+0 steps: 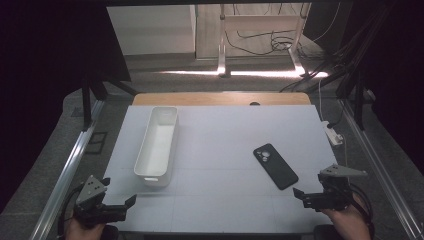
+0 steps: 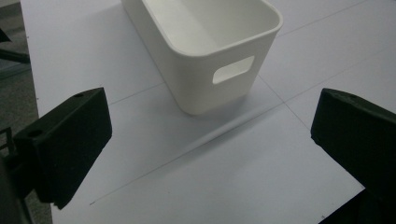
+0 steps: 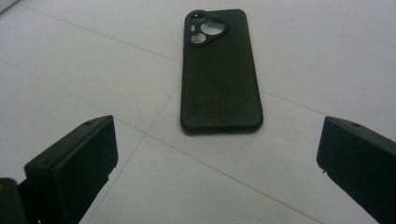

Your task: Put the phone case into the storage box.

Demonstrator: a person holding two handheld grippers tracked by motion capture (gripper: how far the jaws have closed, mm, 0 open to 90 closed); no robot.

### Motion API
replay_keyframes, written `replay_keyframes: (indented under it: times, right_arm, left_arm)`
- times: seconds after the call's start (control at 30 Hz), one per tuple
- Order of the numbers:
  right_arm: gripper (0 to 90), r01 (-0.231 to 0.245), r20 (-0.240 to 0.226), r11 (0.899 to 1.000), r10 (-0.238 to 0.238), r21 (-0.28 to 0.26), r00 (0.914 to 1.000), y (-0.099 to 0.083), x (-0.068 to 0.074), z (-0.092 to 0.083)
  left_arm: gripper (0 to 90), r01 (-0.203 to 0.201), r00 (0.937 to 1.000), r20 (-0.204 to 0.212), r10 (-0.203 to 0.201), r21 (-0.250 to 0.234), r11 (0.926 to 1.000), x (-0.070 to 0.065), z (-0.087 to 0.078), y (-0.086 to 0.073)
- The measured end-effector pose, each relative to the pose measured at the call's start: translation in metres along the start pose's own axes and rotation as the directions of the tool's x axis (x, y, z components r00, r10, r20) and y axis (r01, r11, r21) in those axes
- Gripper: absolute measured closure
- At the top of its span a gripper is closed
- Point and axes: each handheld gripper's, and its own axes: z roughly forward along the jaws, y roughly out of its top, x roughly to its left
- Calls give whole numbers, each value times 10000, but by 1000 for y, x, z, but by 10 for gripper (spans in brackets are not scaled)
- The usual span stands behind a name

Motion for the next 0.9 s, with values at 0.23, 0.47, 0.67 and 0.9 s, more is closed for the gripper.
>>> replay_keyframes:
  times: [0.23,0.47,0.67,0.9]
  right_arm:
    - [0,143,-153,9993,-138,348,9998,8,1,6]
    - [0,162,-125,9981,-155,593,9998,18,-1,11]
    - [0,293,4,9968,-294,738,9996,24,-3,15]
    - [0,275,95,9955,-285,906,9995,29,-7,19]
  left_arm:
    - [0,-95,9999,81,94,74,9999,0,1,0]
    - [0,-177,9998,114,176,111,9998,-1,1,0]
    - [1,-279,9995,121,278,107,9996,-2,1,0]
    - [1,-313,9994,114,312,103,9995,-2,1,0]
